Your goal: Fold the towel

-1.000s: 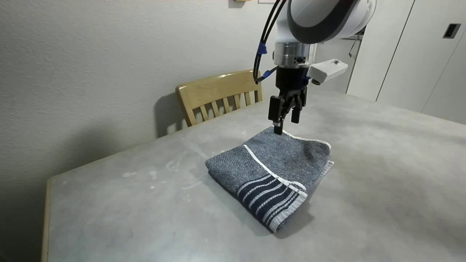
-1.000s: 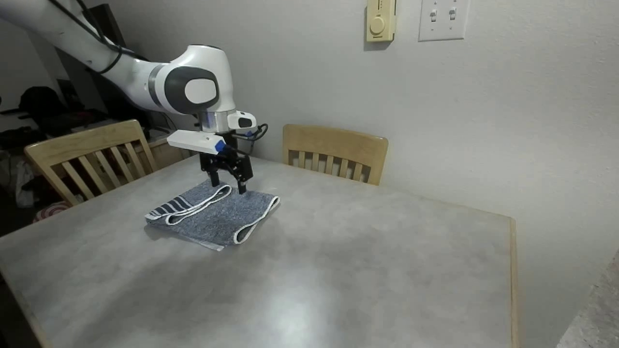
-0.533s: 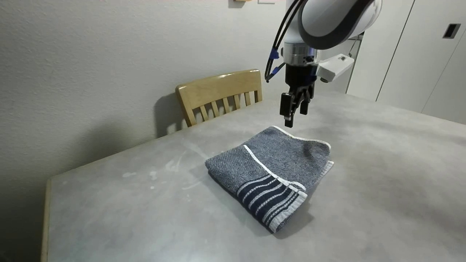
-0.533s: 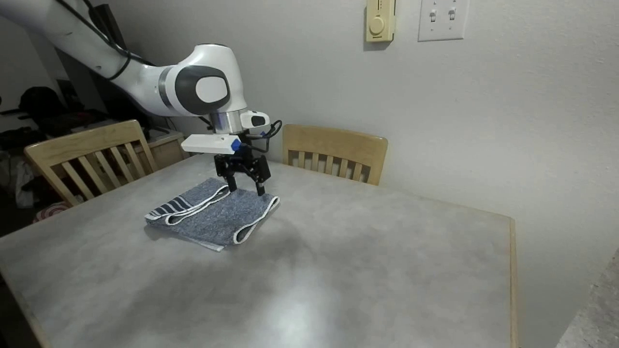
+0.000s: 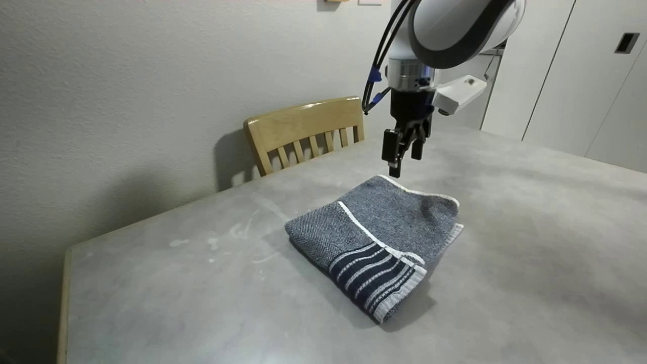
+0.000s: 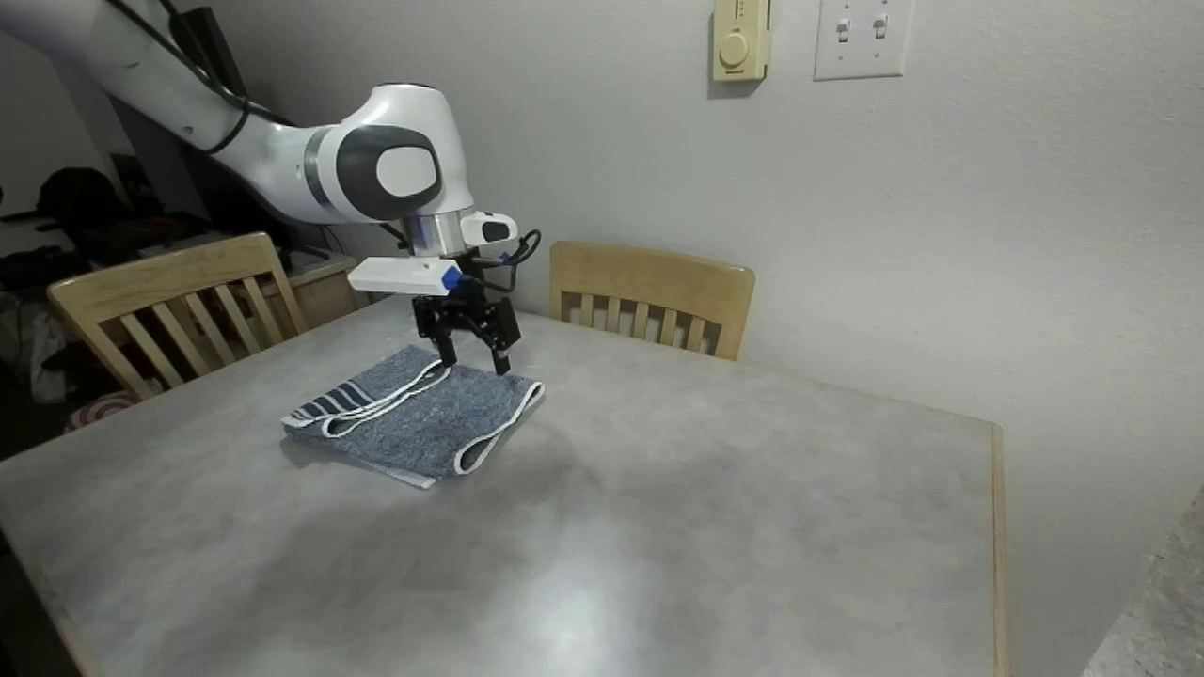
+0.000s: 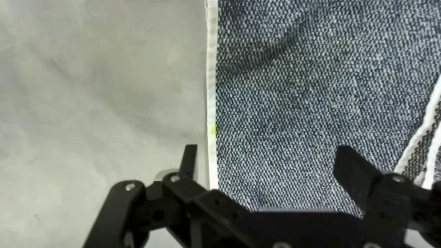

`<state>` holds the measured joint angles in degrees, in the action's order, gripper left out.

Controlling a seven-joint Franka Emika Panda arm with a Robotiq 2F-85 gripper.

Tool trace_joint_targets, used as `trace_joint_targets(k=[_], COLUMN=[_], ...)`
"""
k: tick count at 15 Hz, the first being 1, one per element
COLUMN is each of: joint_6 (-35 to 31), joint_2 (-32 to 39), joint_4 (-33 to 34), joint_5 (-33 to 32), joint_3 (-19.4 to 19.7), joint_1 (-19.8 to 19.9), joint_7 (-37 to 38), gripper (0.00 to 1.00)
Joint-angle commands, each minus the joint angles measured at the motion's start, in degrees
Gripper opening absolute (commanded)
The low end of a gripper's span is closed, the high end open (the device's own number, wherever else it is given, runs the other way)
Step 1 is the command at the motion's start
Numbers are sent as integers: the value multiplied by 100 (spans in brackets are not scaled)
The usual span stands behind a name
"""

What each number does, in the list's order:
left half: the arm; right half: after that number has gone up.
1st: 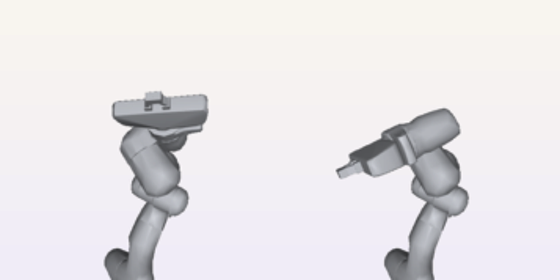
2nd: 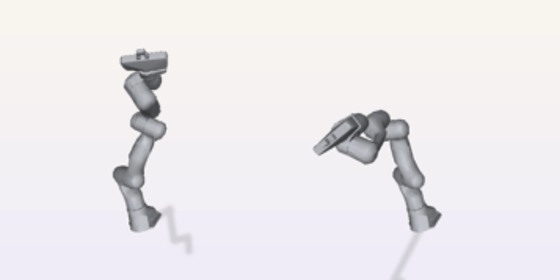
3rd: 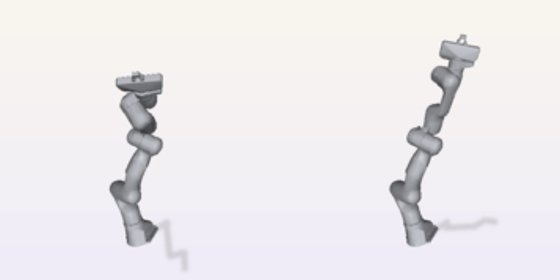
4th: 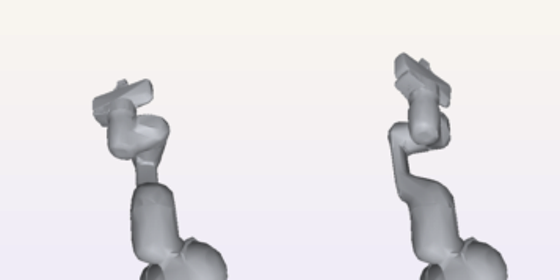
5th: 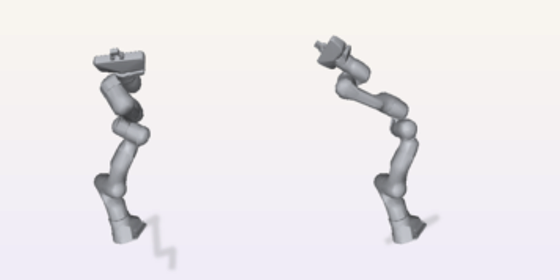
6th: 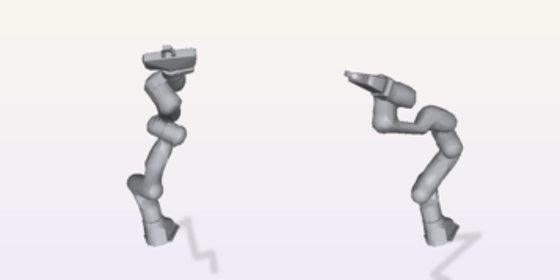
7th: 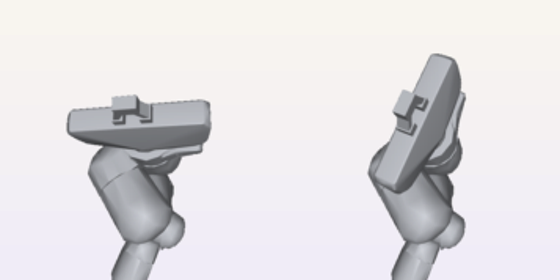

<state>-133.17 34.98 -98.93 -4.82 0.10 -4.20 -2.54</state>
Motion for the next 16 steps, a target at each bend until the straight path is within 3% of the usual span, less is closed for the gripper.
trace_joint_targets(k=[1,10,16], joint_6=[16,217,368], joint_2=[251,1044,1215], joint_4=[409,1247,1360], joint_5=[39,305,674], joint_3=[-55,51,-73], joint_1=[-55,10,302], joint_7=[280,1020,835], gripper=[100,100,100])
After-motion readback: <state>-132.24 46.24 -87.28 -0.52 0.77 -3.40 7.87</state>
